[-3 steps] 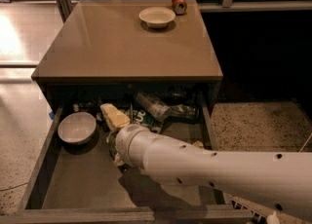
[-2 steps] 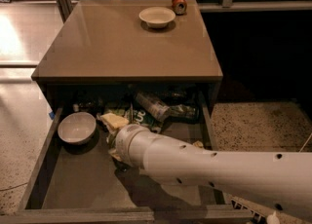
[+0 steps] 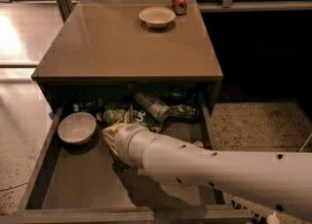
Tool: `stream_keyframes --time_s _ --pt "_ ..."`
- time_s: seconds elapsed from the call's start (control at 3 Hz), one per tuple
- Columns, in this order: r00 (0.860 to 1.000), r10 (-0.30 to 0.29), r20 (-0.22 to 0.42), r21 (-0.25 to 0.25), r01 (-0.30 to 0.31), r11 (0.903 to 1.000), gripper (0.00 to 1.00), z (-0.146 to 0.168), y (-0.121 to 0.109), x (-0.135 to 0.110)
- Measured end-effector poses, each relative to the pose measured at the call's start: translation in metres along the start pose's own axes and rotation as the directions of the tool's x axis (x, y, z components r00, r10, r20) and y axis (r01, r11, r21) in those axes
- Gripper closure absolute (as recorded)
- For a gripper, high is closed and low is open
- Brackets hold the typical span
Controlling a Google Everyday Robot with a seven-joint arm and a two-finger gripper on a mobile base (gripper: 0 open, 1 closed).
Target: Pick green jalapeno chip bag from top drawer and place on counter
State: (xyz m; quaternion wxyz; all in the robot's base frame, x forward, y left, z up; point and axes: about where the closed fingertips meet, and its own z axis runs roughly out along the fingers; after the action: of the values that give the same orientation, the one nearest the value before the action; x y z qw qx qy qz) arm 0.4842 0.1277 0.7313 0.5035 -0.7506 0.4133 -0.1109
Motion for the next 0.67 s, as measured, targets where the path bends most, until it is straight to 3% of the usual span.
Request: stream_keyframes --time_s 0.33,0.67 --pt "1.000 -0.001 0.001 0.000 0.001 1.0000 0.85 -0.0001 -0.0003 -0.0004" --pt "1.000 -0.001 0.001 0.000 0.001 1.0000 0.62 -0.0001 -0.0003 -0.0004"
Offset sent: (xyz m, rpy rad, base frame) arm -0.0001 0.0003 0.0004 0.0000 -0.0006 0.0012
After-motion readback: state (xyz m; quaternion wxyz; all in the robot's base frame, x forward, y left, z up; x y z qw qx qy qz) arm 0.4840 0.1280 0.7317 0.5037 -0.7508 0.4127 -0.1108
